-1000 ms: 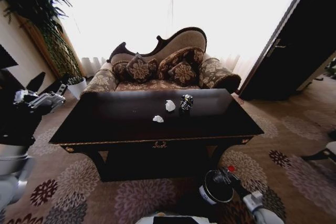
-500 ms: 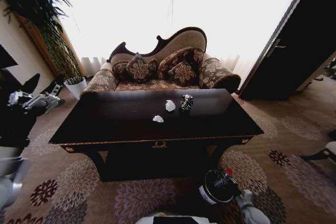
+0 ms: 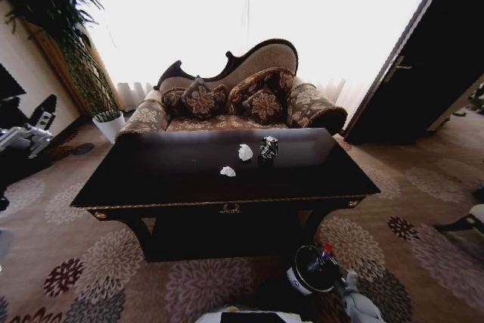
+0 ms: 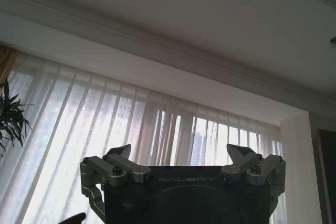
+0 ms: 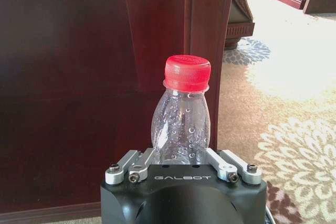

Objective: Move to the front of the table and place the trash on the table into the trash bin.

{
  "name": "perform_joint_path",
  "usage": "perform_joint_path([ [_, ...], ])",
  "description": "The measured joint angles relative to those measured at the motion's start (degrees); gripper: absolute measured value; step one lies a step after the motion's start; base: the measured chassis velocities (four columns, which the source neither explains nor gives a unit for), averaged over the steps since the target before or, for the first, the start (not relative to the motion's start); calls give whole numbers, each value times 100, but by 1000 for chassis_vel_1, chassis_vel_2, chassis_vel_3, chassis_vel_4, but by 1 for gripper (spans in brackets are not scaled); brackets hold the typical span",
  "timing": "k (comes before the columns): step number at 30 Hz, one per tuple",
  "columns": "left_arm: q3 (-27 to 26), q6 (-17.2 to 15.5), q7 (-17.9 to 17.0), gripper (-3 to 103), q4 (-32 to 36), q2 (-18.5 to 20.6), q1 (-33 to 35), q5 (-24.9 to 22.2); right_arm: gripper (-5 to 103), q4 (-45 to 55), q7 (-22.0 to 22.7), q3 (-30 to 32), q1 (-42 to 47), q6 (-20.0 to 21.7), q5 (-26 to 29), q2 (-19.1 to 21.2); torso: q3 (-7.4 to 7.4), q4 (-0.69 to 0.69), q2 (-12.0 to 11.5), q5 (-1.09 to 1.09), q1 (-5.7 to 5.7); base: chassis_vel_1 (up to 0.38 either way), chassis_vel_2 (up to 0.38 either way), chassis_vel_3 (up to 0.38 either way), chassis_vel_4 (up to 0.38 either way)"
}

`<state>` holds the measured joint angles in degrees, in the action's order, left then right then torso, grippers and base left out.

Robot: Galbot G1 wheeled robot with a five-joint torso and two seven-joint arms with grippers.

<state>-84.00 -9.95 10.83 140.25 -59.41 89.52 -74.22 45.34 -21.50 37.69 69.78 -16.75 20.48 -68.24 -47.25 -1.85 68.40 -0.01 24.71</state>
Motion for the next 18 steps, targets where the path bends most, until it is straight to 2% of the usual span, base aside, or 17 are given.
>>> perform_joint_path([
  [4, 40, -4, 7, 100, 8, -8, -9, 25, 23, -5, -19, 14, 21, 18, -2, 9, 0, -1, 0, 1, 0, 0, 0, 0, 0],
  [8, 45, -5, 14, 100, 32, -16, 1, 33, 43, 36, -39, 25, 49, 20, 42, 14, 0, -1, 0, 1, 0, 0, 0, 0, 0],
  [10, 45, -5, 15, 100, 40, -20, 5, 33, 43, 53, -43, 26, 56, 20, 56, 14, 0, 0, 0, 1, 0, 0, 0, 0, 0],
  [13, 48, -5, 18, 100, 64, -31, 18, 34, 60, 135, -65, 27, 105, 20, 128, 12, 0, 0, 0, 1, 0, 0, 0, 0, 0],
  [14, 48, -5, 18, 100, 64, -31, 18, 34, 60, 135, -65, 27, 105, 20, 128, 12, 0, 0, 0, 1, 0, 0, 0, 0, 0],
  [16, 48, -6, 19, 100, 68, -31, 21, 34, 71, 177, -77, 29, 141, 20, 150, 13, 0, 0, 0, 1, 0, 0, 0, 0, 0],
  [17, 48, -6, 19, 100, 69, -31, 21, 34, 71, 189, -80, 32, 155, 19, 155, 14, 0, 0, 0, 1, 0, 0, 0, 0, 0],
  [18, 47, -6, 19, 100, 70, -31, 21, 34, 77, 195, -82, 35, 161, 18, 157, 14, 0, 0, 0, 1, 0, 0, 0, 0, 0],
])
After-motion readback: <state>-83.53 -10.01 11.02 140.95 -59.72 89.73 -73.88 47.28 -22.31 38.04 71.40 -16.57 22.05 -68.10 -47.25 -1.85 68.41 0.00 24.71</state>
